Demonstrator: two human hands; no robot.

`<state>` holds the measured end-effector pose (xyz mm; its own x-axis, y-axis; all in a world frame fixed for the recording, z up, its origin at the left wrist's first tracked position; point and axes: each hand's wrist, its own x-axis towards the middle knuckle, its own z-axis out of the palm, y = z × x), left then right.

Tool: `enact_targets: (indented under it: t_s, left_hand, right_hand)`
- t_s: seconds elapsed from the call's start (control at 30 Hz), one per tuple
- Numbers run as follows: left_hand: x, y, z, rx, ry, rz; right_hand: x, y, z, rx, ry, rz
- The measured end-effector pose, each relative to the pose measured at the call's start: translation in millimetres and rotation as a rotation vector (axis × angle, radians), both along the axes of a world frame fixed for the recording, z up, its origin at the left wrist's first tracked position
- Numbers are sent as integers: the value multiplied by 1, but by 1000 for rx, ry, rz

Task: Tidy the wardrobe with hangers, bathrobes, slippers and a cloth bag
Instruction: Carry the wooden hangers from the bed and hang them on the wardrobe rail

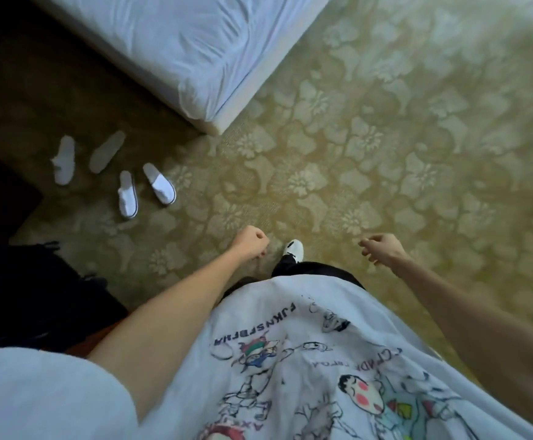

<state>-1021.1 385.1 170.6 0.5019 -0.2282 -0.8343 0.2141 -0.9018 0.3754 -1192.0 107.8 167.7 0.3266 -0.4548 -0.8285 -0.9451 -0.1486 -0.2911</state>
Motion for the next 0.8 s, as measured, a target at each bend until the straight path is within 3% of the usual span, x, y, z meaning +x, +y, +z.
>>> enact_targets:
  t_s: [0.17,0.47,0.8]
  left_hand:
    - [58,-46,-3,23,-67,-73]
    - [158,-55,-34,174,3,20]
    - [351,-214,-29,125,11,75]
  right_hand:
    - [64,-19,12,47,-106,15]
    - [293,-67,39,123,-360,246]
    - [443,-251,32,-3,-119,366]
